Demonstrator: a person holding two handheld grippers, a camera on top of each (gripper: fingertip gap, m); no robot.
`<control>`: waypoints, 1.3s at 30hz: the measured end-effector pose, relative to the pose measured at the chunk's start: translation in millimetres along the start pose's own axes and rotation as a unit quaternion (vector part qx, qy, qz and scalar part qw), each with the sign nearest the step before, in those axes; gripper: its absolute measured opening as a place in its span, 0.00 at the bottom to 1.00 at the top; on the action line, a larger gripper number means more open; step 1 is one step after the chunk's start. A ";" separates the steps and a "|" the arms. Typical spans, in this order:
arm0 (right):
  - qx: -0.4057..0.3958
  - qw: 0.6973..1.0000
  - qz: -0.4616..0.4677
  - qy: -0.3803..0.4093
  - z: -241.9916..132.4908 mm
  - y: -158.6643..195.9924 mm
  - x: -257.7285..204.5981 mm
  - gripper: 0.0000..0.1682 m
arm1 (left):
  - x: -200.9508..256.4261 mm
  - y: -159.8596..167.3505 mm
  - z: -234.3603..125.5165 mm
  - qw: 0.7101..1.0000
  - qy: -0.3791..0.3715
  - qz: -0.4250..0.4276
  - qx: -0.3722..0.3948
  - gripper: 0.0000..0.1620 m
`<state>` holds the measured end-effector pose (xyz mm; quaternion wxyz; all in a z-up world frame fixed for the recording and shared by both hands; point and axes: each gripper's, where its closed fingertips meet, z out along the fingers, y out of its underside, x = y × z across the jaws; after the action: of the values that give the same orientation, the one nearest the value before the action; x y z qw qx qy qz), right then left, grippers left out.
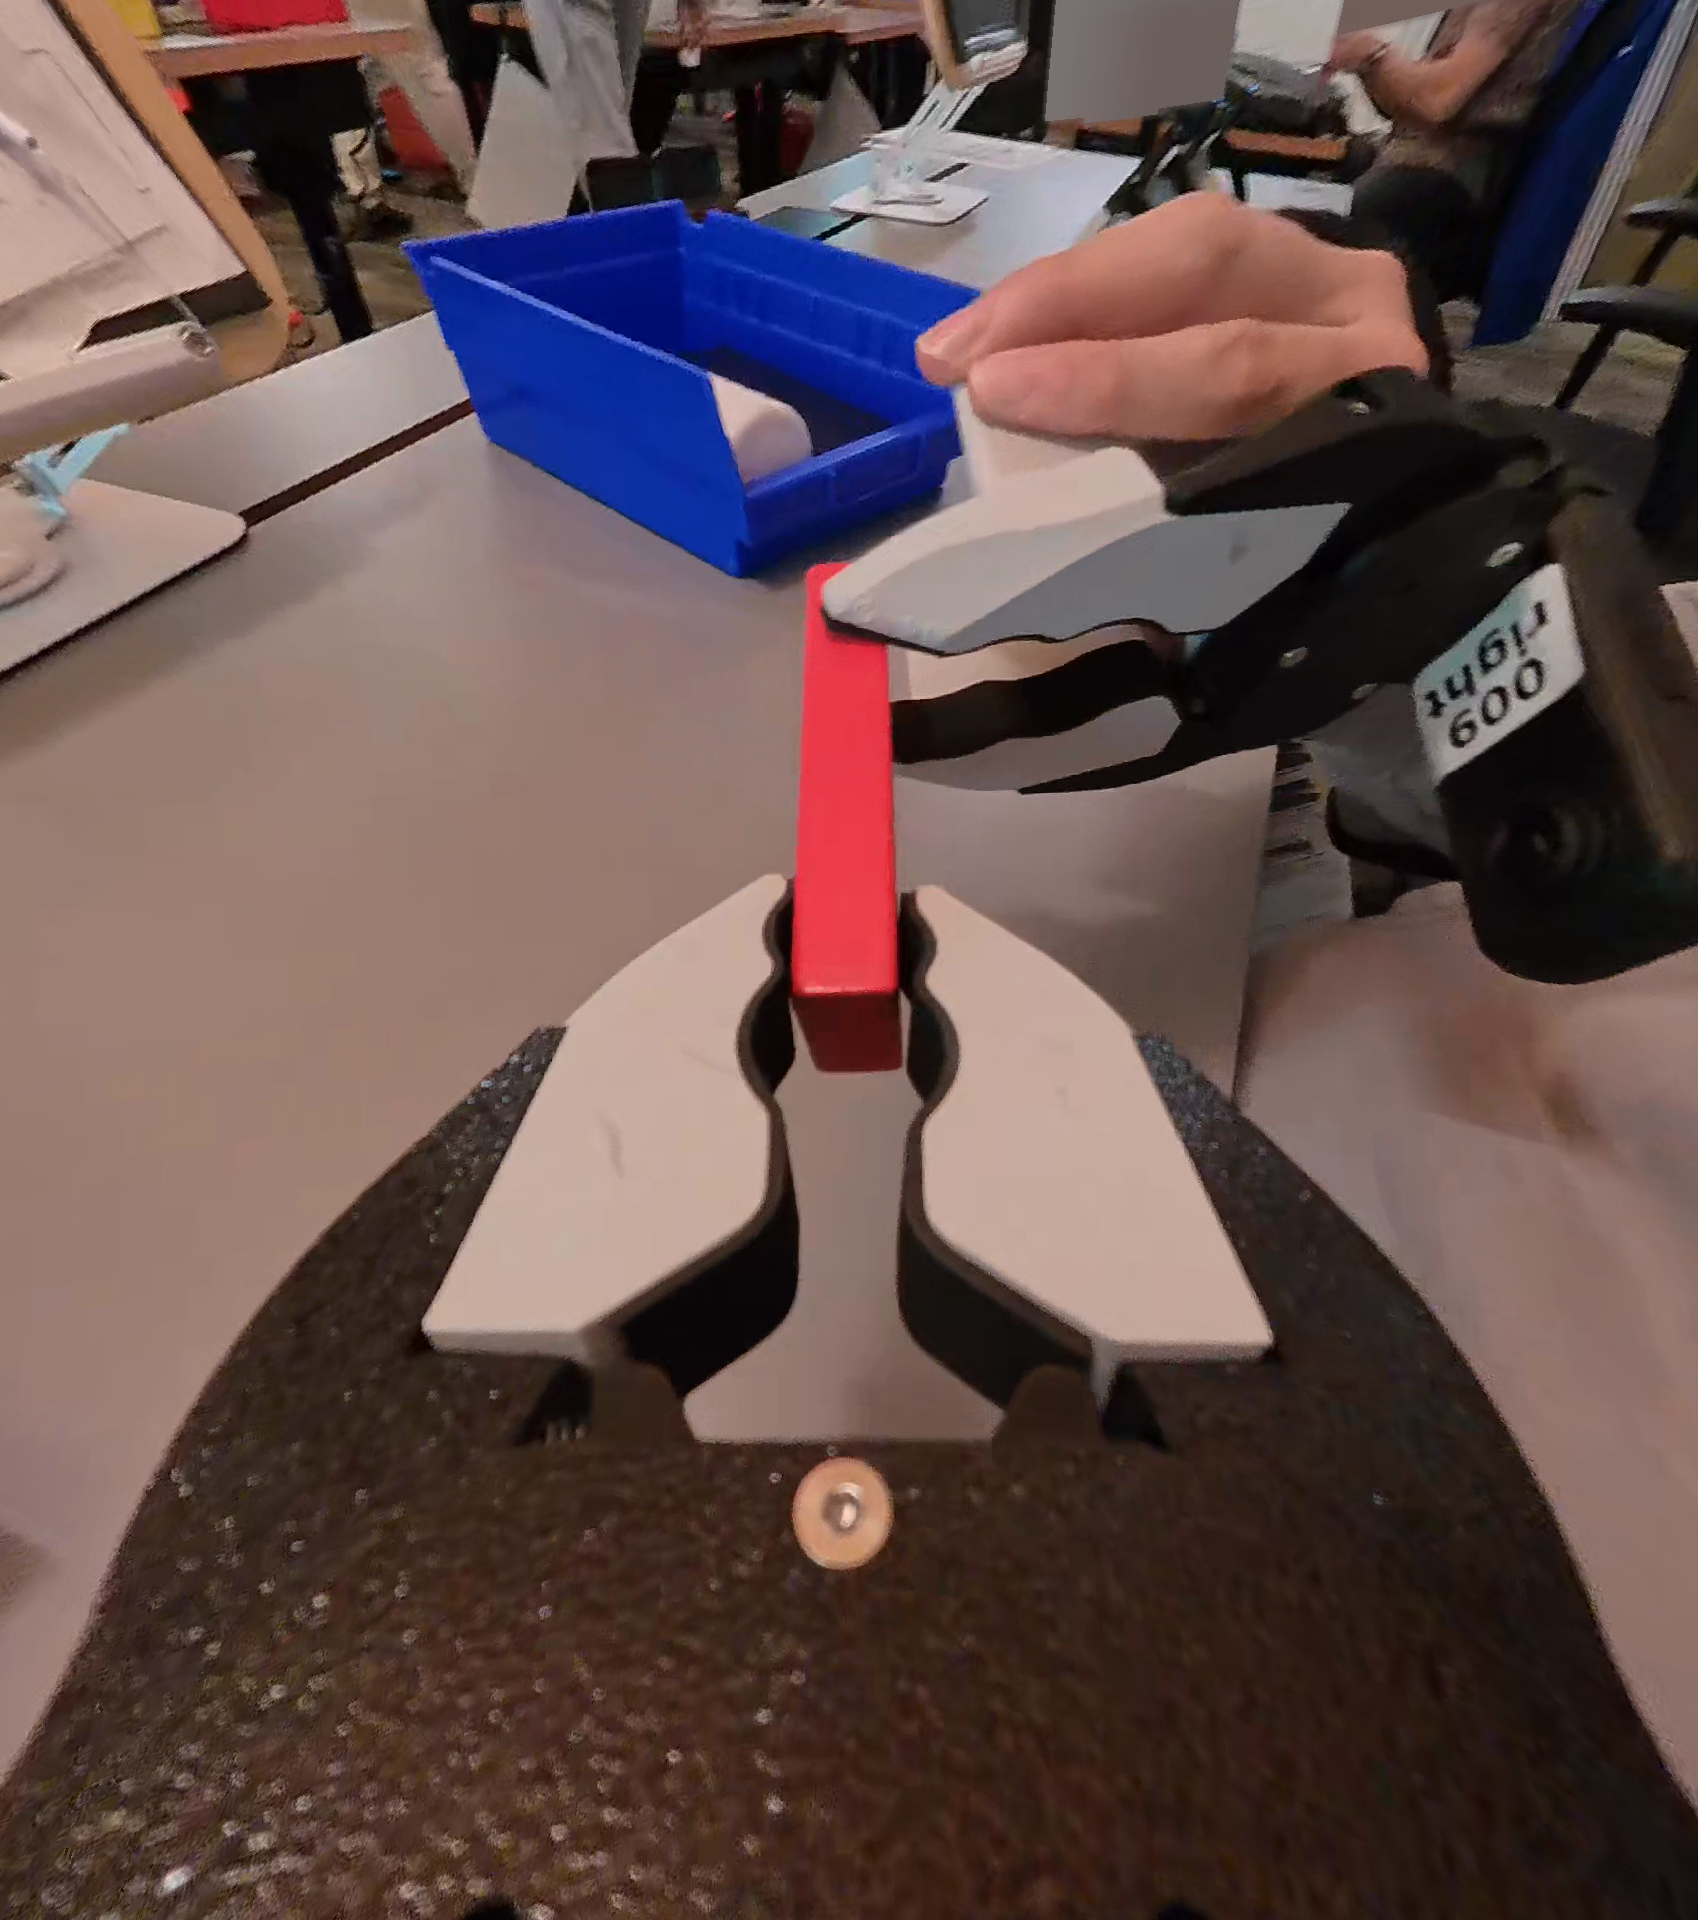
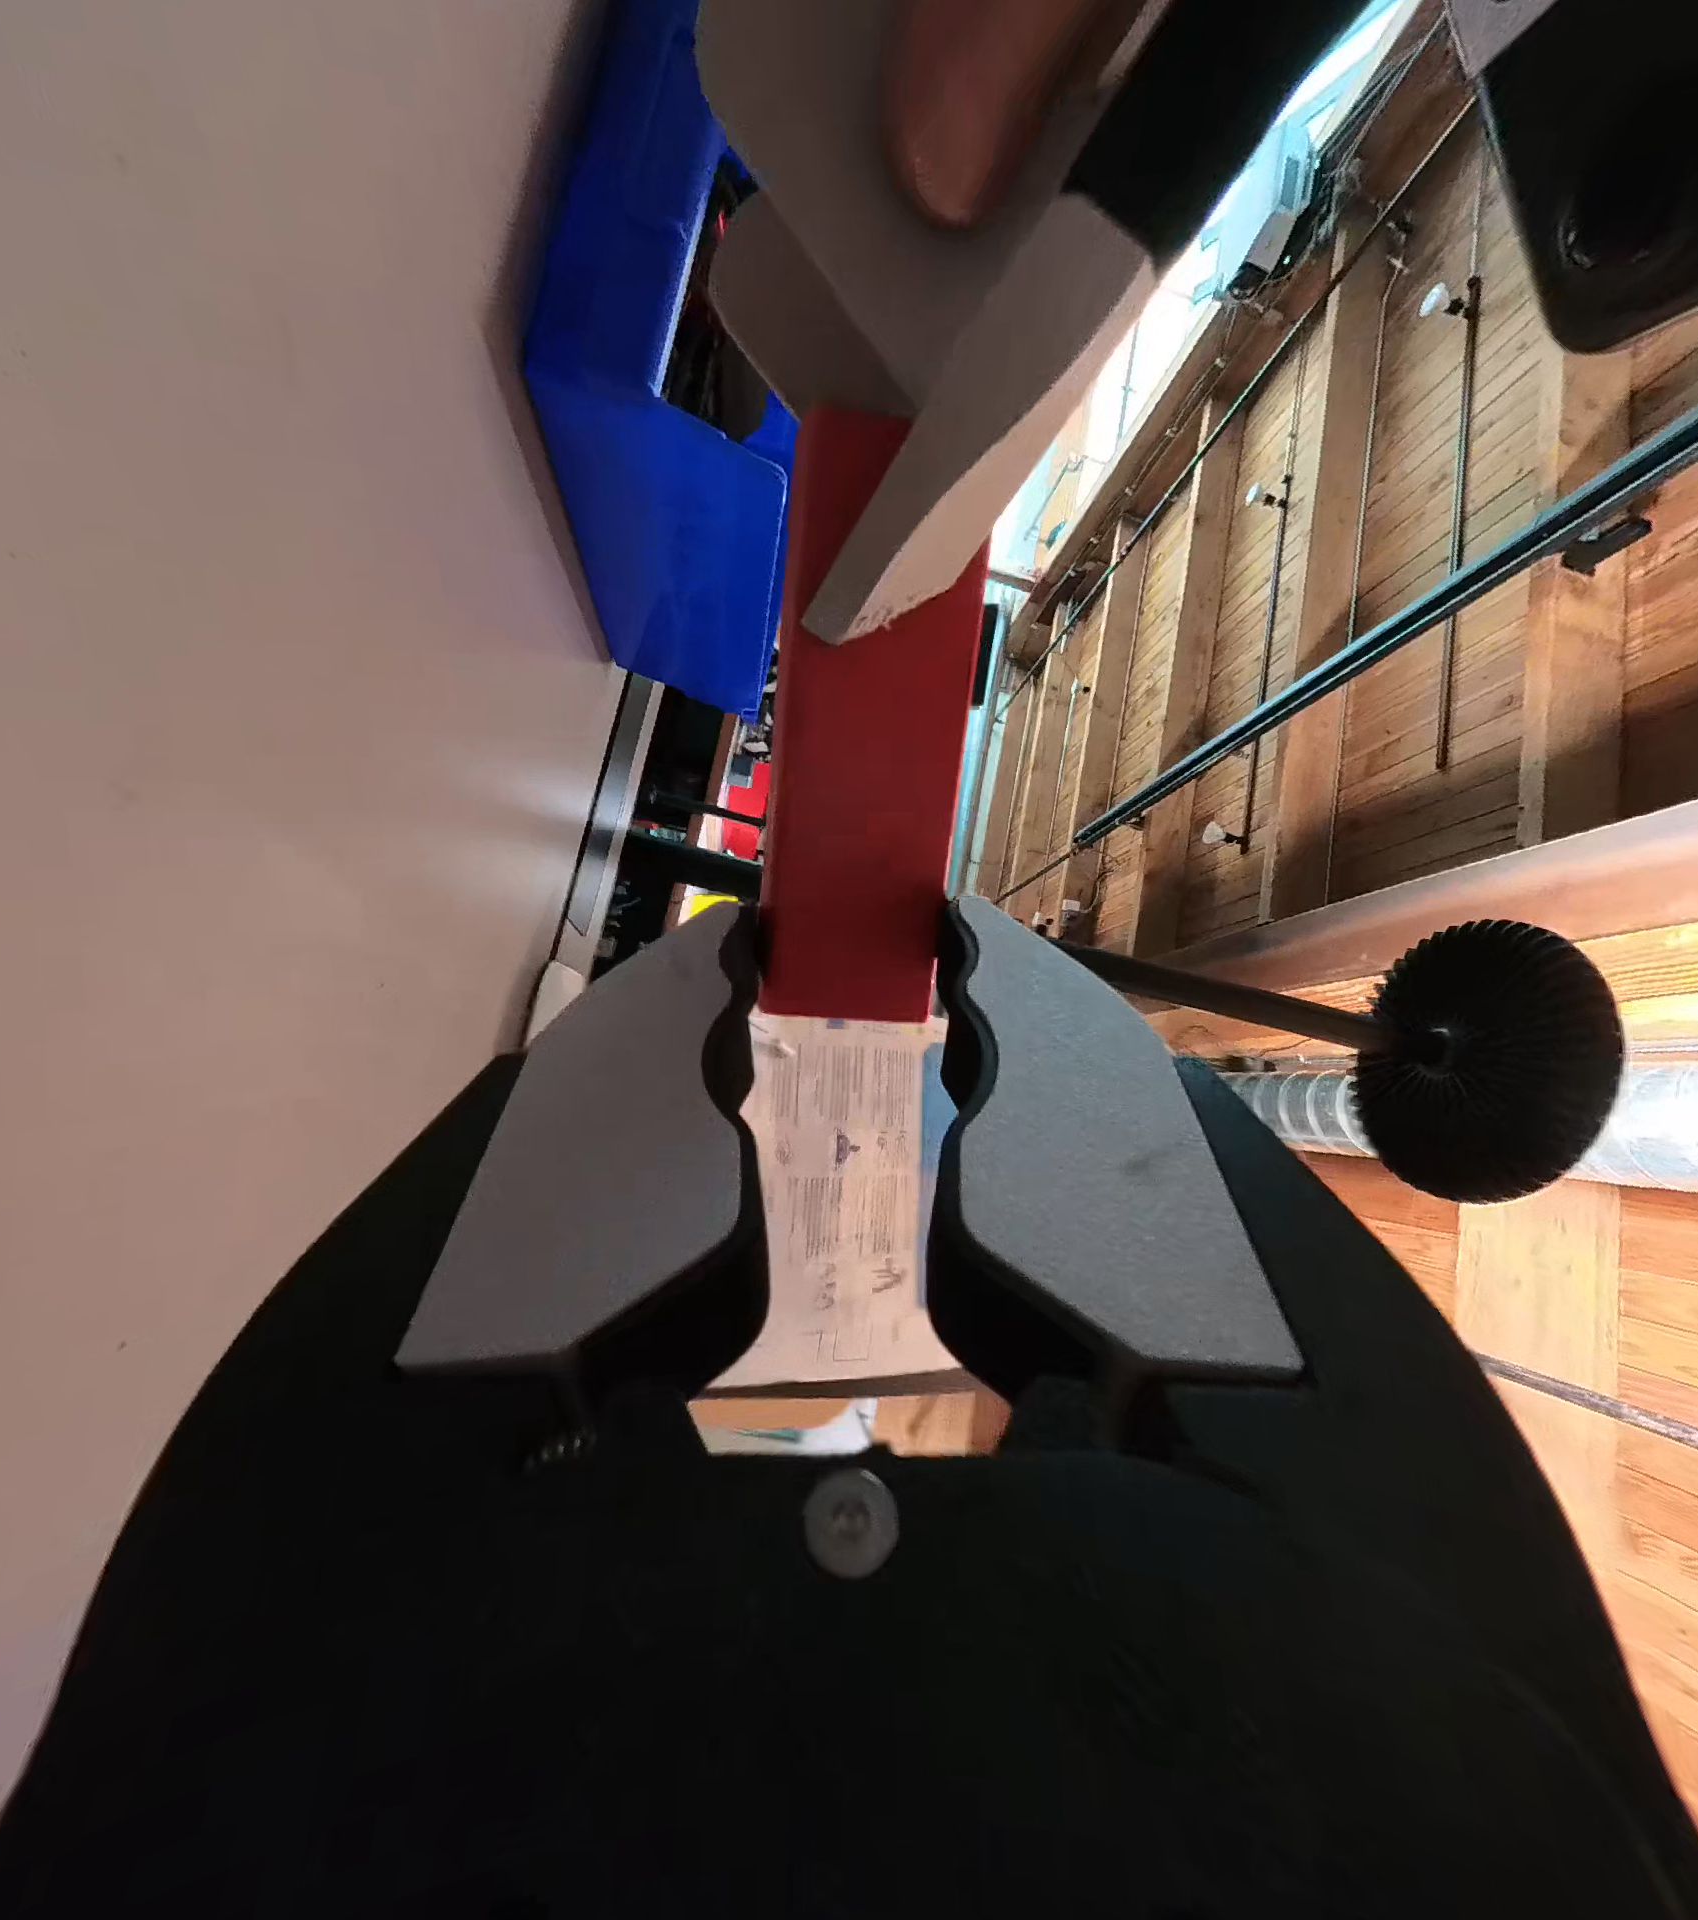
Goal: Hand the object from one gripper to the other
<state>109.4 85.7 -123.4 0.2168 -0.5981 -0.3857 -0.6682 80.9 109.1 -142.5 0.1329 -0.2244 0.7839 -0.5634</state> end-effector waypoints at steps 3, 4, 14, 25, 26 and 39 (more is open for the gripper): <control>0.017 0.994 0.093 -0.048 -1.8 1.5 -5.8 0.22 | -8.5 2.7 -0.9 0.999 -0.032 0.022 -0.006 0.10; 0.029 0.987 0.143 -0.063 -3.9 1.4 -4.7 0.26 | -13.6 5.1 -2.1 0.999 -0.046 0.025 -0.012 0.10; 0.241 0.605 0.729 -0.209 -28.0 -3.2 38.6 0.34 | 10.9 -42.6 -18.1 0.966 0.003 0.149 0.211 0.10; 0.253 0.341 0.847 -0.321 -33.5 -4.6 37.1 0.33 | 15.9 -37.2 3.0 0.839 -0.190 0.499 0.105 0.10; 0.245 0.346 0.840 -0.339 -34.9 -8.5 30.8 0.30 | 16.6 -37.0 4.6 0.834 -0.193 0.506 0.103 0.10; 0.270 0.310 0.830 -0.377 -38.8 -20.1 29.0 0.22 | 15.5 -36.0 1.7 0.817 -0.201 0.531 0.102 0.10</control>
<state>64.3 72.8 -100.1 0.6377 -0.6992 0.1147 0.3023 75.5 90.4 -108.4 0.5883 0.1339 0.6752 -0.4245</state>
